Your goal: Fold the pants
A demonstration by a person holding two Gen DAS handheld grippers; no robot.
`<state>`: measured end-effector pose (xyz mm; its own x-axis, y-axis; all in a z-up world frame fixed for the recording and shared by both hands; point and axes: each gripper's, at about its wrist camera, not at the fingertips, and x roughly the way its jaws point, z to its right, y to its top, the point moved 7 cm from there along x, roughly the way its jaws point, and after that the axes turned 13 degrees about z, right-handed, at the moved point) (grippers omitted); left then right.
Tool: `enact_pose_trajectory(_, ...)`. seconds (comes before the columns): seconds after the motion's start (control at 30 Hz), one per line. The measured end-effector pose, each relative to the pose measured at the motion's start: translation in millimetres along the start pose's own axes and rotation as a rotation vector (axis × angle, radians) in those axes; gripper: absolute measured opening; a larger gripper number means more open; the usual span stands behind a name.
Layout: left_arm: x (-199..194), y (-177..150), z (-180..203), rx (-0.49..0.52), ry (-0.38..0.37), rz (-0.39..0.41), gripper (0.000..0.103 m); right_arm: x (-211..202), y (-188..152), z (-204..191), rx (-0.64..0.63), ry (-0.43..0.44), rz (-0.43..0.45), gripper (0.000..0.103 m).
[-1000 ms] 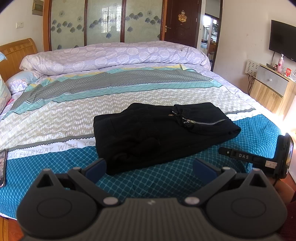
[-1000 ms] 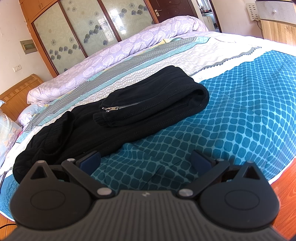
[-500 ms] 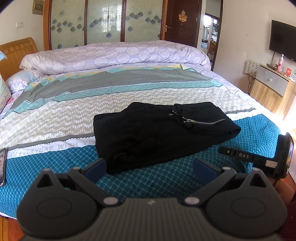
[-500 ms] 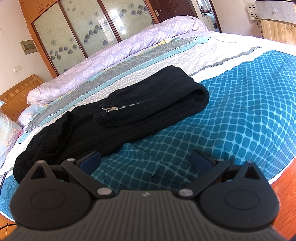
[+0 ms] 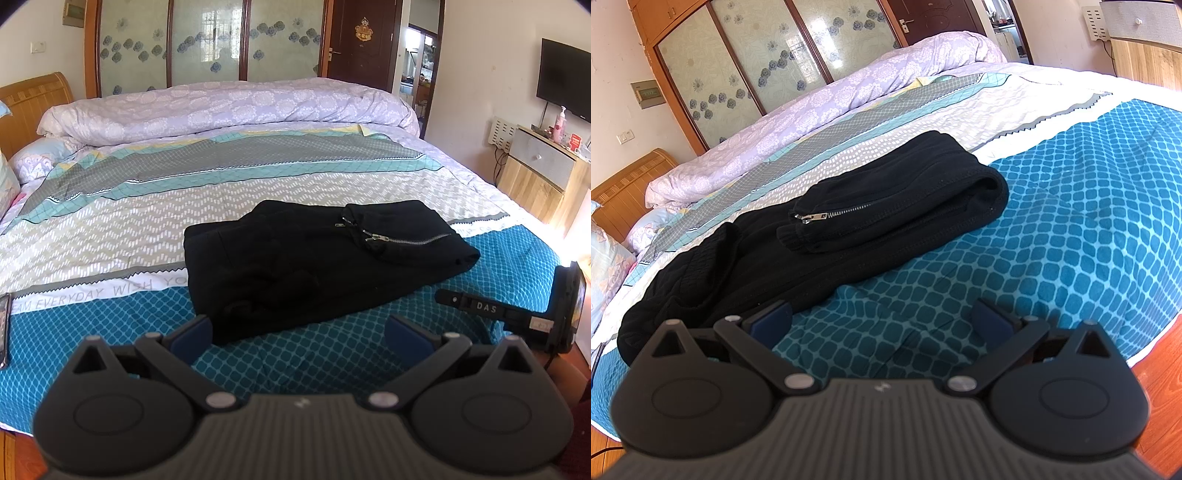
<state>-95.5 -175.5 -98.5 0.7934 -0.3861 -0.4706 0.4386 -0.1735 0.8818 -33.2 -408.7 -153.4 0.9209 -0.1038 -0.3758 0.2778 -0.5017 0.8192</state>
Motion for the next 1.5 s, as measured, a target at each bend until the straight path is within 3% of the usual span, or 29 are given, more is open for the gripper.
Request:
enact_pose_trajectory(1.1,0.5,-0.4,-6.6,-0.011,0.018,0.002,0.103,-0.7,1.2,0.9,0.008,0.003,0.001,0.103)
enact_pose_trajectory(1.17,0.5,2.1,-14.7,-0.024,0.043,0.009,0.103,-2.3,5.8,1.6,0.021,0.011,0.003,0.103)
enact_pose_trajectory(1.3,1.8,9.3,-29.6,-0.022,0.09,0.022,0.103,-7.8,34.4,6.8,0.018,0.02,0.092,0.09)
enact_pose_trajectory(1.4,7.5,23.4,-40.4,-0.023,0.113,0.041,0.103,-6.0,61.0,22.9,0.021,-0.005,0.165,0.088)
enact_pose_trajectory(1.5,17.9,38.2,-47.2,-0.041,0.122,0.069,0.103,6.7,77.5,49.0,0.073,-0.045,0.175,0.087)
